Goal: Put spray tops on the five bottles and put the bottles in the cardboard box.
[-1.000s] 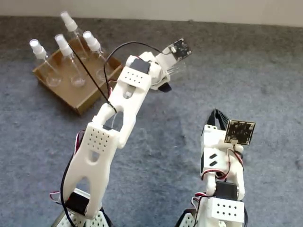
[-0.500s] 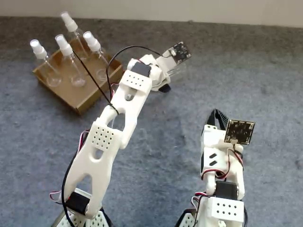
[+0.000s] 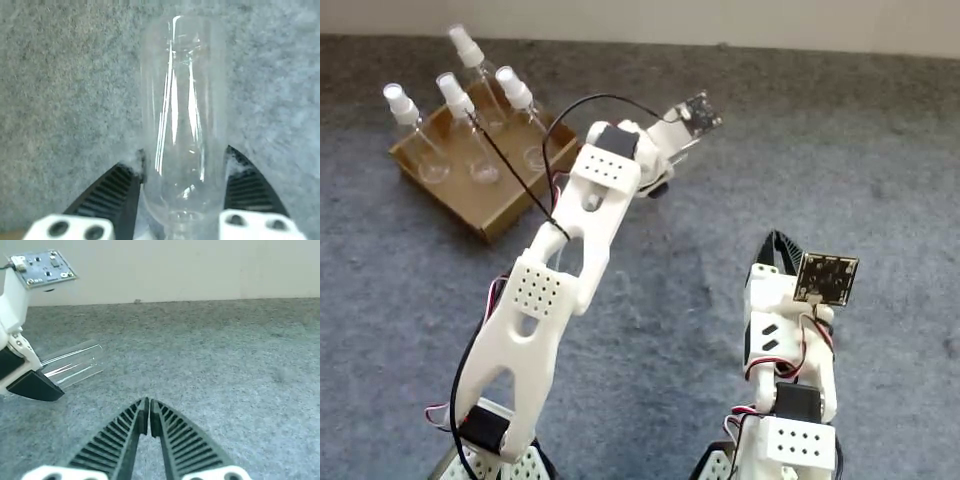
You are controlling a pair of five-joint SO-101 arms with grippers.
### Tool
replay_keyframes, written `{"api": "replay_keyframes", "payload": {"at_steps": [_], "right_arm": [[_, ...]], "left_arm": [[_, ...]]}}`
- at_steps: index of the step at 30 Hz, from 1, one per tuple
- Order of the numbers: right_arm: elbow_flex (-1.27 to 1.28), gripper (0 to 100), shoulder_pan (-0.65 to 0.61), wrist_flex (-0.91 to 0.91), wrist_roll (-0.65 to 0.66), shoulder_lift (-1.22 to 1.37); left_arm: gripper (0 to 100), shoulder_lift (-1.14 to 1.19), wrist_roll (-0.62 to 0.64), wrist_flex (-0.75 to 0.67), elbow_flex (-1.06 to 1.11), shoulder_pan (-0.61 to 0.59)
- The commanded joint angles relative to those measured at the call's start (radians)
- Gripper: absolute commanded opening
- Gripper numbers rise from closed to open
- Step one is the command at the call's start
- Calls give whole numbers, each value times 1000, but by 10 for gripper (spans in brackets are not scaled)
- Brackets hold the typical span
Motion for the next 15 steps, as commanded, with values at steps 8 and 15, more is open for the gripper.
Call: {"api": "replay_keyframes", "payload": {"at_steps": [8, 15], "right_arm": [[177, 8, 7, 4, 6, -4], [177, 8, 7, 4, 6, -2]], "left_arm": [[46, -81, -8, 520, -432, 94], [46, -226, -5, 526, -426, 94]]}}
